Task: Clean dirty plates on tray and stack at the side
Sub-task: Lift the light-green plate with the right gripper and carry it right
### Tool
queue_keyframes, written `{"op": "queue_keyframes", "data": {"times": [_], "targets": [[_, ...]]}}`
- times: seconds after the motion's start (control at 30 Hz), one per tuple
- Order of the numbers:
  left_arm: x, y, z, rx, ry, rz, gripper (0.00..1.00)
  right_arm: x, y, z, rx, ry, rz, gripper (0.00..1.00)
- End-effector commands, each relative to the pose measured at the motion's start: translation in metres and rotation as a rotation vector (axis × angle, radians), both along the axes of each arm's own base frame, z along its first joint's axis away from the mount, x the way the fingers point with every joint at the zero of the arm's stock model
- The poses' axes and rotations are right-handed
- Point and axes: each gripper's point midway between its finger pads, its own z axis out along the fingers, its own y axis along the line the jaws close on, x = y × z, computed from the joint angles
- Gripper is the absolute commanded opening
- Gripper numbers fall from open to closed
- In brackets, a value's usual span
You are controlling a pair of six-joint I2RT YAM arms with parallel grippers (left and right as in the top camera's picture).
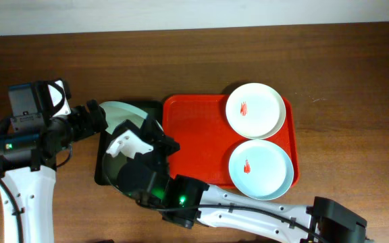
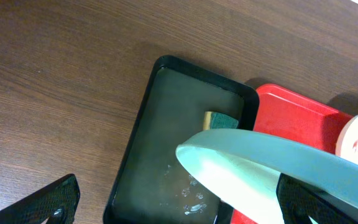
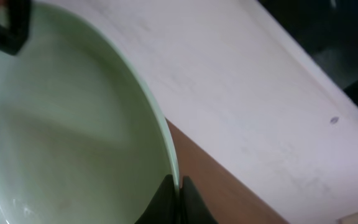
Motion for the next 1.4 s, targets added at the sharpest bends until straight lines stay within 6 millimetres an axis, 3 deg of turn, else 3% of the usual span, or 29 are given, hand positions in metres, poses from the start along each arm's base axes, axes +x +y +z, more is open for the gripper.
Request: {"op": "queue_keyframes", "data": {"times": [0.0,0.17,1.07,1.13,1.2,1.33,1.37], "targets": [[-0.002,0.001,0.004,0.001,-0.011,0.016,0.99,-0.006,0.000,0.017,-0.045,-0.047,-0.016,0.04],[-0.002,0.001,0.004,0.001,-0.011,0.016,0.99,-0.005,-0.010,0.021,-0.043,-0.065,-0.081,0.04],[-0.002,0.001,0.004,0.001,-0.011,0.016,0.99,-0.005,-0.010,0.021,-0.019,-0.063,-0.081,0.04],[-0.002,0.001,0.004,0.001,-0.011,0.016,0.99,-0.005,-0.012,0.010,0.026,-0.027,-0.089,0.04],[-0.002,0.001,0.004,0.001,-0.011,0.016,0.99,-0.003,-0.010,-0.016,0.095,0.077,-0.054,0.04],[-0.002,0.001,0.004,0.001,-0.011,0.016,0.99,0.007,-0.017,-0.094,0.496,0.559,-0.079,0.04],[-0.002,0.001,0.004,0.001,-0.011,0.016,0.99,0.010,-0.018,-0.101,0.516,0.625,-0.068,0.04]]}}
